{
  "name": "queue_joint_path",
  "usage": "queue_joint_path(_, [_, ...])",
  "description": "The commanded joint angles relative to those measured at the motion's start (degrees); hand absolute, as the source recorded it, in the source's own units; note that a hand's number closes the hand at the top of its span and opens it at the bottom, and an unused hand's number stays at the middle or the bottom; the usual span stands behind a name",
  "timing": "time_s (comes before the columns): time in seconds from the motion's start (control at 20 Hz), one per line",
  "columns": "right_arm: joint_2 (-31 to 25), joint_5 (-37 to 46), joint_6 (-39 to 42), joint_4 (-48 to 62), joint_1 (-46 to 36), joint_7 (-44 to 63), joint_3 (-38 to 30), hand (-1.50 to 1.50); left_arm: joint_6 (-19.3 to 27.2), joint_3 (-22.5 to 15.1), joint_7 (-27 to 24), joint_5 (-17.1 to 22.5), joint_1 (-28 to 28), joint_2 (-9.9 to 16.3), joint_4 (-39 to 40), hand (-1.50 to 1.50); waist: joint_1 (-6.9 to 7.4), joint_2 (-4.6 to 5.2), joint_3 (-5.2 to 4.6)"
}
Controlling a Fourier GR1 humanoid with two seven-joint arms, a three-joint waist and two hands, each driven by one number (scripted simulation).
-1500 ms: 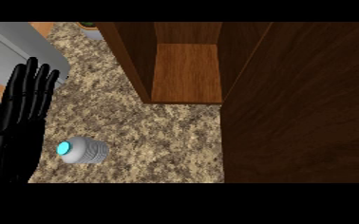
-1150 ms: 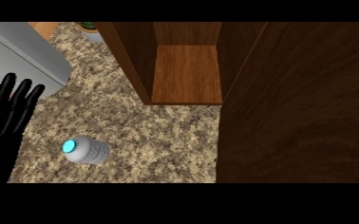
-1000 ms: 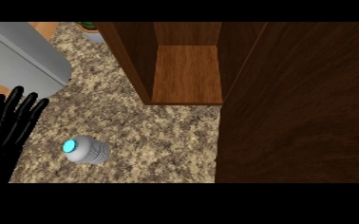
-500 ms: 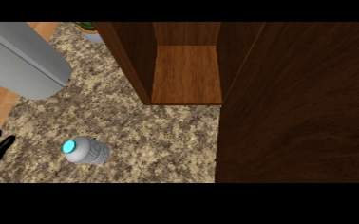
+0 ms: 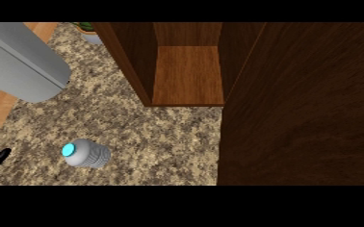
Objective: Pick up the bottled water, place it into the cabinet and close the cabinet
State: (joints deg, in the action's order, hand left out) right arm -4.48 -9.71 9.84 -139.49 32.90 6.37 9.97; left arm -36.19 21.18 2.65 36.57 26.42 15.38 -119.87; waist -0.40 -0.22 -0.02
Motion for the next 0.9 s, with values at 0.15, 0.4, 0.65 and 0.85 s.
queue_joint_path(0.15, [-0.76, -1.2, 1.37, -7.83, 7.08, -0.77, -0.24, -1.5, 0.63, 0.53, -1.48, -6.97, -4.58, -3.21, 6.47, -1.5, -0.33, 0.06, 0.02])
queue_joint_path(0.4, [-0.26, 1.4, 0.51, -8.13, 6.61, -0.45, 2.52, -1.5, -1.75, 1.77, -11.43, -17.95, -9.03, -5.32, 19.76, -1.5, -0.25, 0.16, -0.08])
queue_joint_path(0.65, [-2.47, -0.88, 4.57, -10.03, 14.14, -6.05, 0.3, -1.5, 0.48, -0.98, -14.41, -25.34, -12.63, -7.12, 25.17, -1.5, -0.95, 0.01, -0.02])
queue_joint_path(0.85, [-1.22, 1.97, 5.42, -8.48, 16.38, -9.99, 2.81, -1.5, 2.79, -2.04, -21.03, -32.06, -17.2, -8.69, 35.45, -1.5, -1.38, 0.04, -0.07])
